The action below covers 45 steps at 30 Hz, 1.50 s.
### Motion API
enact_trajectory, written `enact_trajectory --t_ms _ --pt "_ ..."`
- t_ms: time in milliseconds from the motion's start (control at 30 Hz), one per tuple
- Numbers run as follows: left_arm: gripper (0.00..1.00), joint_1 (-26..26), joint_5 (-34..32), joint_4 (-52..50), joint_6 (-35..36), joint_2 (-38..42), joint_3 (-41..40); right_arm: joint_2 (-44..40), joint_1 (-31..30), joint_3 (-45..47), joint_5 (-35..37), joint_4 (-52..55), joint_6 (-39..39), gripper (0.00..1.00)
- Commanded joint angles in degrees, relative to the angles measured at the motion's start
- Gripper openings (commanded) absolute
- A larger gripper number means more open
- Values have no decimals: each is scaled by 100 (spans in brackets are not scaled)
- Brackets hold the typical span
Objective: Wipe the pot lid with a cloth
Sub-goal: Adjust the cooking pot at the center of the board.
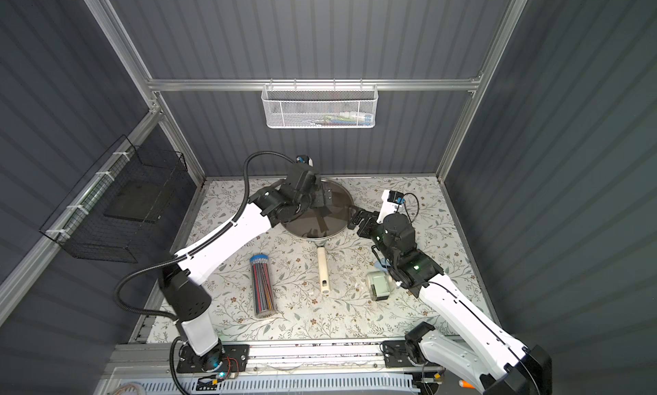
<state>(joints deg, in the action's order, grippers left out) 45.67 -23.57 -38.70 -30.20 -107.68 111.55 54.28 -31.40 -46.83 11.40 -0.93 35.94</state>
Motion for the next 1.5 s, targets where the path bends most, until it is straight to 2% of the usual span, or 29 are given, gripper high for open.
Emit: enact_trajectory --t_ms 0,100,333,633,867,933,1067,1233,1333,1467 --pt "100 -23 -578 -1406 390 -807 905 -187 16 -2 561 198 -169 99" --pt "100 -23 -807 -1776 422 -1417 1599 -307 16 118 690 188 -140 99" --pt "100 -25 -1061 -2571 792 -2127 2415 -274 19 130 828 311 -270 99" --pt "100 -32 -1369 -2862 1344 -1882 1965 -138 17 105 944 286 -324 99" --pt "100 -32 -2069 -3320 1634 -1815 1690 -50 20 81 961 277 -359 99" --pt "99 -32 -1828 -3081 1814 -1696 1557 -10 18 77 987 277 -357 99" --pt "99 -71 -572 -2050 2200 -1430 1242 78 18 31 962 292 -351 99" --pt "95 -433 717 -1424 2288 -1672 1496 66 17 7 977 363 -304 99" --pt "91 -621 1017 -1279 2387 -1869 1575 24 18 33 1048 417 -291 99" --pt "91 -646 878 -1281 2655 -2078 1712 -5 26 34 1145 471 -269 99"
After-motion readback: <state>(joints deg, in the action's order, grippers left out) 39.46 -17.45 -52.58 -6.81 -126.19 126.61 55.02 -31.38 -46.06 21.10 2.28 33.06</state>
